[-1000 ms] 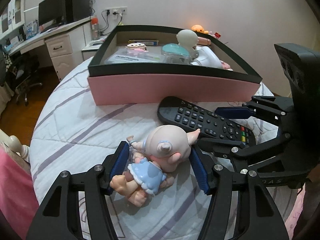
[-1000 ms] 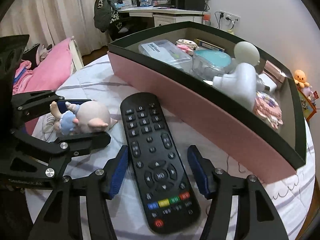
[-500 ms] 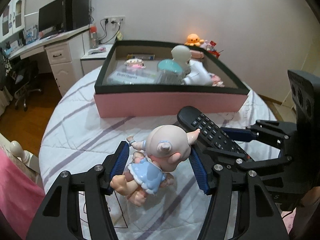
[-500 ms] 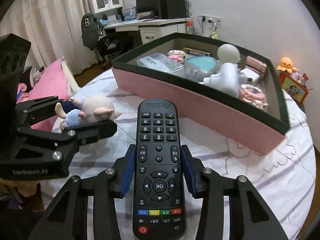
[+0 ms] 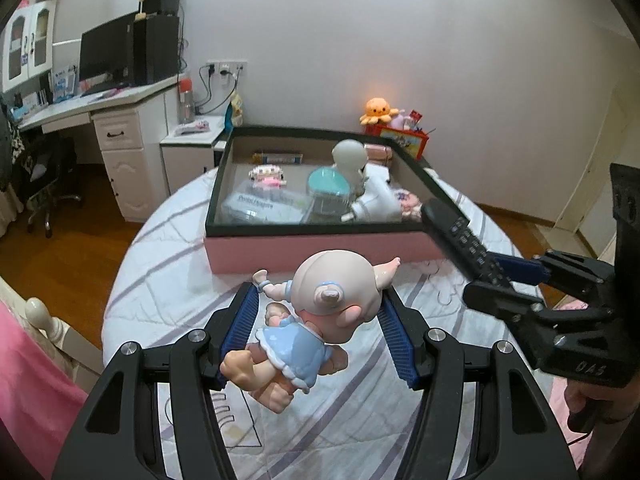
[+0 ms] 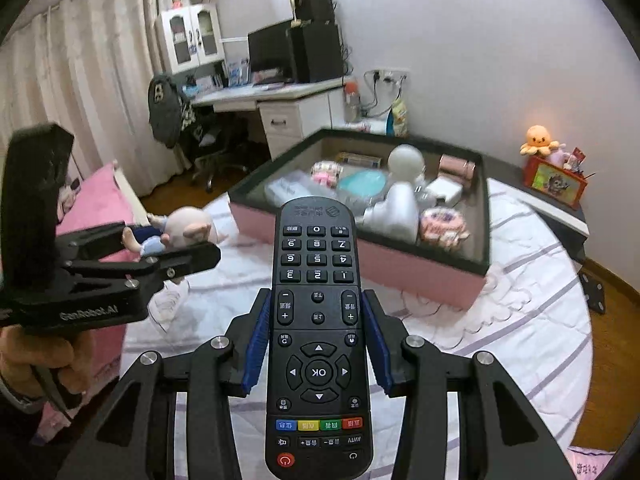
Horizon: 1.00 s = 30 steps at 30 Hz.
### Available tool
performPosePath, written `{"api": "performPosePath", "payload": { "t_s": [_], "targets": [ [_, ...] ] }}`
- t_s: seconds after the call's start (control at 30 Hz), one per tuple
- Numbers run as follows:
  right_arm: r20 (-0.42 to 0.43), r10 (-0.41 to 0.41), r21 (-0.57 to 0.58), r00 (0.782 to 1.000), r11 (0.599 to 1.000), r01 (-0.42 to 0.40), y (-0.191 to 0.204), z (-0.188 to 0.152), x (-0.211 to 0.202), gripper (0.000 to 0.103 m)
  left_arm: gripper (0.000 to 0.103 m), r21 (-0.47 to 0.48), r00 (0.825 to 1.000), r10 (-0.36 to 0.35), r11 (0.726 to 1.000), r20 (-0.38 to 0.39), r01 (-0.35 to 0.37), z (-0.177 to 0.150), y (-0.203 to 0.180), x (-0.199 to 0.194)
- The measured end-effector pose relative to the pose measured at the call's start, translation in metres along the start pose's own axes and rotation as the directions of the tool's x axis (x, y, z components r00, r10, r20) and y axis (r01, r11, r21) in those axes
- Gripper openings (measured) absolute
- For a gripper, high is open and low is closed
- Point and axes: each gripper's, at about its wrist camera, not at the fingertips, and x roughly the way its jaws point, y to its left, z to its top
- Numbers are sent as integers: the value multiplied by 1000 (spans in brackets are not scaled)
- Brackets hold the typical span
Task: Organize rigid objects
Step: 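Carry the doll and remote into the tray and open both tools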
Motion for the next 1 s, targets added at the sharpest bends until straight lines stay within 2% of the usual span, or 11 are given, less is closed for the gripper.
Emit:
{"api": "performPosePath", "payload": {
  "t_s": [0.23, 0.5, 0.7, 1.0],
  "targets": [
    [92, -30, 15, 995, 999, 29, -10, 34, -20, 45, 62, 19, 997, -6, 1000, 75, 4, 36, 0, -8],
    [150, -64, 47, 987, 997, 57, -37, 84, -9, 45, 62, 24, 992, 3, 1000, 123, -6, 90, 9, 17],
    [130, -87, 128, 988, 989, 71, -67, 107, 25, 45, 62, 32, 993, 13, 999, 118, -17, 122, 13, 53],
    [21, -127, 213, 992, 970, 120, -110, 107, 89, 45, 62, 34, 999, 18, 999, 46, -19, 143, 15, 123]
  ]
}}
